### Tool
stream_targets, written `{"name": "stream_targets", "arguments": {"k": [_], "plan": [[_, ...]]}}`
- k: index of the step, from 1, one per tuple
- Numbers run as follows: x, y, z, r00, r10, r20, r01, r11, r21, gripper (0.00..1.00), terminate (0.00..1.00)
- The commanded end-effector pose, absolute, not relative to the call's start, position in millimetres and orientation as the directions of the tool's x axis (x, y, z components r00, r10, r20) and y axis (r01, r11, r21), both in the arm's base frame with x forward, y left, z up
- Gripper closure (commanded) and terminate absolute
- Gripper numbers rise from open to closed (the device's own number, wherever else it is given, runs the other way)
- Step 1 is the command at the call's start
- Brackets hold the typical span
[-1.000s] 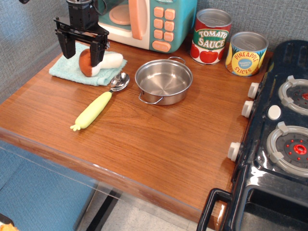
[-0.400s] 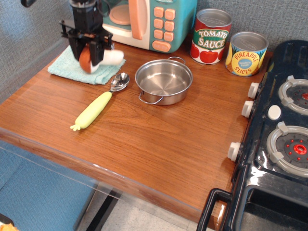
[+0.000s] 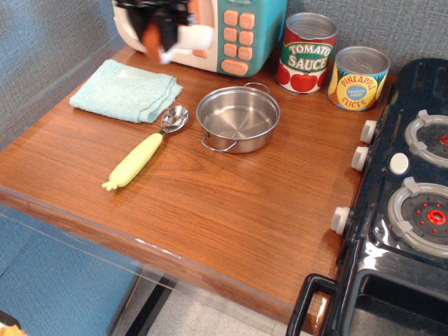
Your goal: Put the mushroom into the pot.
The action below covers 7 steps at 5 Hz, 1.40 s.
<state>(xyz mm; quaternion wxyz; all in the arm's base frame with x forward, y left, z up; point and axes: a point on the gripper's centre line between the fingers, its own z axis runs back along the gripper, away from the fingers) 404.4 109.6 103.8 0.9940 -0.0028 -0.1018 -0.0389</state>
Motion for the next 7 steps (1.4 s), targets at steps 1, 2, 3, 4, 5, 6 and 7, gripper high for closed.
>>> {"name": "stream_targets", "arguments": {"k": [1,2,3,4,5,6,7], "plan": [[400.7,43.2,115.8,0.936,-0.261,0.237,0.269,0.963,-0.002,1.0,0.0],[398.1,30.5,105.6,0.93,-0.301,0.213,0.306,0.952,0.009,1.0,0.0],[396.3,28.7,98.9,0.931,-0.304,0.203,0.306,0.952,0.025,0.0,0.0],[397.3,25.6,101.3,0.927,-0.313,0.206,0.313,0.949,0.033,0.0,0.0],[395.5,23.0,116.0,0.923,-0.316,0.222,0.31,0.949,0.06,0.0,0.0],[391.1,23.5,126.9,0.931,-0.282,0.231,0.281,0.959,0.037,0.0,0.0],[391.1,23.5,126.9,0.931,-0.282,0.231,0.281,0.959,0.037,0.0,0.0]]}}
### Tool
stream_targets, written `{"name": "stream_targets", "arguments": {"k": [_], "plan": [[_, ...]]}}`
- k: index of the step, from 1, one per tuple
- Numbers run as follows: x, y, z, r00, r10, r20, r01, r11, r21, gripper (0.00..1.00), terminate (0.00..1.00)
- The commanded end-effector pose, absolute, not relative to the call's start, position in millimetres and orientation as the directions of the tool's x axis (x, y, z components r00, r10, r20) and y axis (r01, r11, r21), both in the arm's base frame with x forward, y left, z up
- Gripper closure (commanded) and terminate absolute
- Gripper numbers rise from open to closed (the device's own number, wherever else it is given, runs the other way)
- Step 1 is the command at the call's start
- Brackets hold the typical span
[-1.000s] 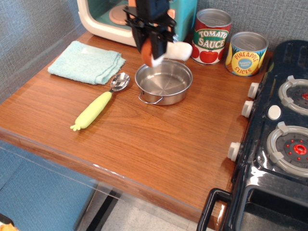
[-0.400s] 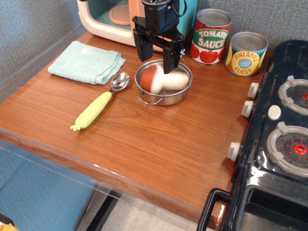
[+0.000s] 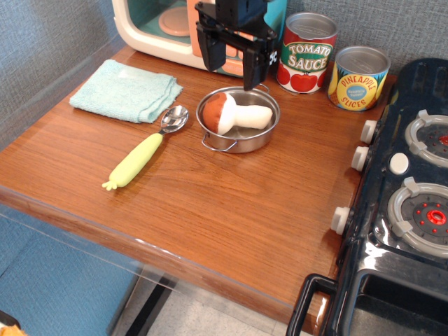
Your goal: Put the mushroom into the pot.
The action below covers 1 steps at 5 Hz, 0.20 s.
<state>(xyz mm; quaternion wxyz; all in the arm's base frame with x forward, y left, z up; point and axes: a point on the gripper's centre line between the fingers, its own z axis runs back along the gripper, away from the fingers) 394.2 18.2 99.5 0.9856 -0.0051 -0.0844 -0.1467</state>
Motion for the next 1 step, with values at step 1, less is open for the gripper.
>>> {"name": "stream_targets", "arguments": {"k": [1], "plan": [[391.1,23.5,126.9,0.931,-0.282,0.231,0.281,0.959,0.037,0.0,1.0]]}}
